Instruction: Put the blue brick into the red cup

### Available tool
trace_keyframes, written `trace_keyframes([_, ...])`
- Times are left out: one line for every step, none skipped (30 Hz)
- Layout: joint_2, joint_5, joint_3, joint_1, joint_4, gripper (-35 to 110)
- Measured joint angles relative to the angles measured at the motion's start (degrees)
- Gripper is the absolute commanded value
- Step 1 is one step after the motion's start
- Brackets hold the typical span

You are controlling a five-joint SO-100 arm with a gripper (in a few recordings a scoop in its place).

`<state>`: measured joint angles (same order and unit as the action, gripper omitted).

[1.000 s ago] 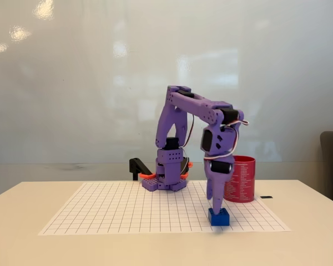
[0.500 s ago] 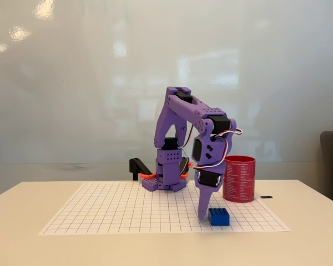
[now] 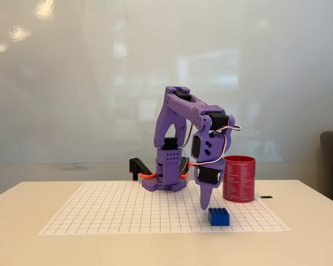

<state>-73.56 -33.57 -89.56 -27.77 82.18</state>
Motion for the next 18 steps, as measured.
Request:
trace_keyframes([-0.8,0.2,0.0,-0.3,0.0,37])
trace_keyframes([-1.5,0.4,-0.6,-0.9,0.0,37])
trace_keyframes([-2.1,0.4,-1.4,-1.8,0.0,37])
trace_keyframes([-2.6,1.1,-2.3,-3.0,-0.4,37])
trace_keyframes([-3.0,1.3,-3.3,-4.2,-1.2,38])
trace_keyframes([-3.3,1.1,-4.7,-5.5,-1.9,38])
trace_keyframes([-3.4,0.9,-5.9,-7.0,-2.5,38])
trace_keyframes([-3.5,0.8,-7.0,-8.3,-3.9,38])
trace_keyframes([-3.5,0.6,-7.9,-9.6,-4.5,38])
trace_keyframes([-3.5,0.2,-8.6,-10.6,-4.3,38])
trace_keyframes([-3.5,0.0,-8.9,-11.2,-4.8,37])
trace_keyframes([-3.5,-0.1,-8.9,-11.7,-5.9,36])
trace_keyframes([-3.5,-0.1,-8.9,-11.9,-5.9,36])
trace_keyframes([-3.5,0.0,-8.9,-11.9,-5.6,36])
trace_keyframes([-3.5,0.3,-8.9,-11.6,-6.1,36])
trace_keyframes([-3.5,0.4,-8.9,-11.2,-6.4,36])
trace_keyframes([-3.5,0.4,-8.9,-10.8,-6.2,36])
trace_keyframes([-3.5,0.4,-8.9,-10.4,-6.2,36])
